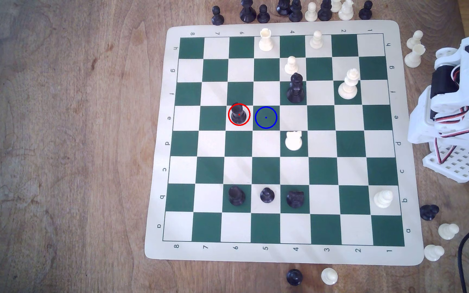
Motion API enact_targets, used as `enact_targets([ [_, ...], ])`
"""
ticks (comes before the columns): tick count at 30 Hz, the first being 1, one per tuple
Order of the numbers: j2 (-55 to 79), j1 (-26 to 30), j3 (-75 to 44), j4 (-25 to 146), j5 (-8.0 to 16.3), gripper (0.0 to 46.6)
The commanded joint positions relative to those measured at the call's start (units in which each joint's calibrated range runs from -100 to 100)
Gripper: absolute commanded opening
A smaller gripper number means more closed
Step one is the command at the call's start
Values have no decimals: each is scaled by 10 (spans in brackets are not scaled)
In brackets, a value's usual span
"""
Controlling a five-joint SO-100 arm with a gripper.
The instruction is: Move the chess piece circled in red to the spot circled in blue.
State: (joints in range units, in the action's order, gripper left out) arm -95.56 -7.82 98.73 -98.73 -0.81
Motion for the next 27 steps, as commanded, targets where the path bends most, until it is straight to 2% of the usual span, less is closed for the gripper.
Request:
enact_targets([
  [1,-3,-11,12,-9,-1,2],
  [4,-3,-11,12,21,-1,2],
  [13,-3,-7,-11,430,0,2],
  [14,-3,-7,-38,541,1,2],
  [18,-2,-7,-114,783,3,2],
  [27,-1,-4,-216,1104,3,2],
])
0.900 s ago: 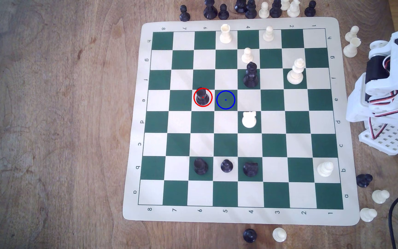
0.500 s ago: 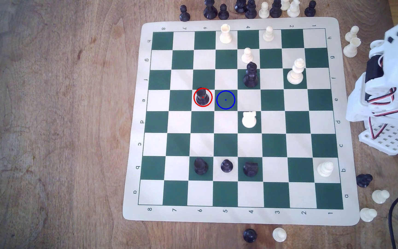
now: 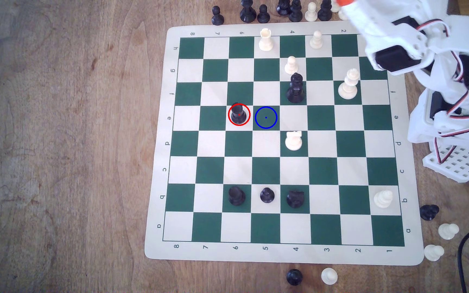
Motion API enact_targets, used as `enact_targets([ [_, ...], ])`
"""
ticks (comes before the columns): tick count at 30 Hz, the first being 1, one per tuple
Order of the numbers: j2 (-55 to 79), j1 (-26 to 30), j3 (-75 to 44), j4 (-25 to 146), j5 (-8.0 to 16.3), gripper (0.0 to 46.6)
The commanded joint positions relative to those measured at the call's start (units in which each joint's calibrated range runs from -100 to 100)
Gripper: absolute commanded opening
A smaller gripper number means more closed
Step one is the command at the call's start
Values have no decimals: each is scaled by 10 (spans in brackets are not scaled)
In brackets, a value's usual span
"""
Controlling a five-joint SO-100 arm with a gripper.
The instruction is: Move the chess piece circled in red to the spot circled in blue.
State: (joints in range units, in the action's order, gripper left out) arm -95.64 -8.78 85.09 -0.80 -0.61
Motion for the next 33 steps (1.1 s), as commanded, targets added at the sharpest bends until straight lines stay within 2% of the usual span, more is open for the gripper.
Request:
enact_targets([
  [1,0,8,-88,156,1,2],
  [6,49,31,-120,238,3,2],
  [9,133,53,-170,280,23,2],
  [14,241,73,-228,306,26,11],
  [16,280,76,-255,328,16,5],
  [17,330,76,-309,381,2,21],
  [19,389,76,-369,422,2,40],
  [26,541,69,-416,400,8,126],
  [33,680,54,-497,421,12,125],
])
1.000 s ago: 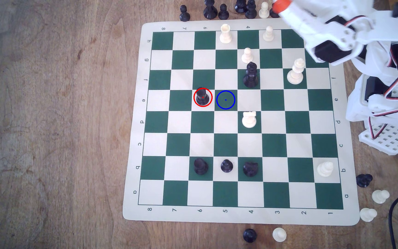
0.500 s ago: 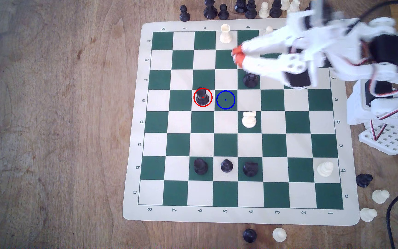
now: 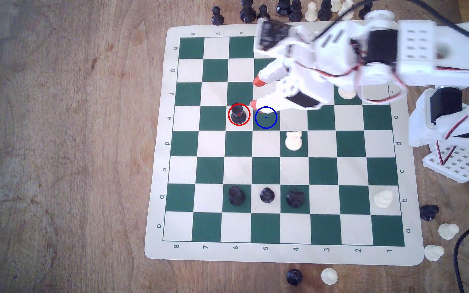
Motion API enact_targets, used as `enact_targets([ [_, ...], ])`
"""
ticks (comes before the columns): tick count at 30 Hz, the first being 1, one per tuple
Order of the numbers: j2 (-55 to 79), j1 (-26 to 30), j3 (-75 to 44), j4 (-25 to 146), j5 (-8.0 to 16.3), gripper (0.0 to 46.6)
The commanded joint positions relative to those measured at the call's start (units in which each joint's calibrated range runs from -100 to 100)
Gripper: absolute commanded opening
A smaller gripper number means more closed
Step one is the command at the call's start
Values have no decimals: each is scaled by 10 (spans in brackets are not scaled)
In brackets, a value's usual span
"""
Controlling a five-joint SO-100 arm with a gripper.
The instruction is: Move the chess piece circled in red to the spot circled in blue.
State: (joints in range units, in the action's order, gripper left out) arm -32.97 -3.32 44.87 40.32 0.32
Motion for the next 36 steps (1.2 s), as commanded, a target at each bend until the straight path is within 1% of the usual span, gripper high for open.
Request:
enact_targets([
  [1,62,0,-101,10,3,128],
  [3,99,1,-130,18,5,142],
  [6,165,2,-212,78,18,132],
  [10,196,3,-245,95,23,134],
  [13,219,2,-255,90,31,146],
  [15,236,2,-259,81,33,153],
  [24,310,-5,-295,61,31,162],
  [36,331,-8,-296,51,27,170],
])
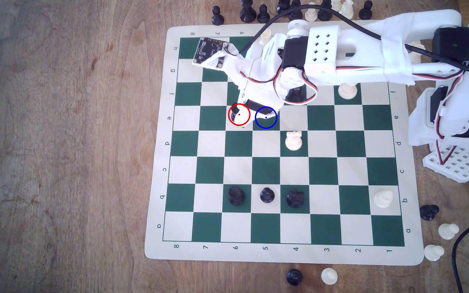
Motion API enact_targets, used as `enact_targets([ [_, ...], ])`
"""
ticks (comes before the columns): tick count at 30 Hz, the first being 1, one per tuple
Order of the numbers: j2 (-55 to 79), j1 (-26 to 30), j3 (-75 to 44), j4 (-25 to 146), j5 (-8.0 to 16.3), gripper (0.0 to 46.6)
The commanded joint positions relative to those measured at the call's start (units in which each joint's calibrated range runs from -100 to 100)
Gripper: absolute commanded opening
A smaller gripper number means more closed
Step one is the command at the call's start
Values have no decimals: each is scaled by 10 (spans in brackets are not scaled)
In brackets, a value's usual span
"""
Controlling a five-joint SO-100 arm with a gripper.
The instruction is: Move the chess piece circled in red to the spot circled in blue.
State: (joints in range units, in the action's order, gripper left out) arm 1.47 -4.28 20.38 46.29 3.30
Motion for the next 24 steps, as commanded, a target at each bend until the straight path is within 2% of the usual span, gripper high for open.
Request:
enact_targets([
  [1,-10,2,-51,-11,-2,170],
  [21,25,8,-45,-53,1,160],
  [24,25,11,-45,-53,2,144],
])
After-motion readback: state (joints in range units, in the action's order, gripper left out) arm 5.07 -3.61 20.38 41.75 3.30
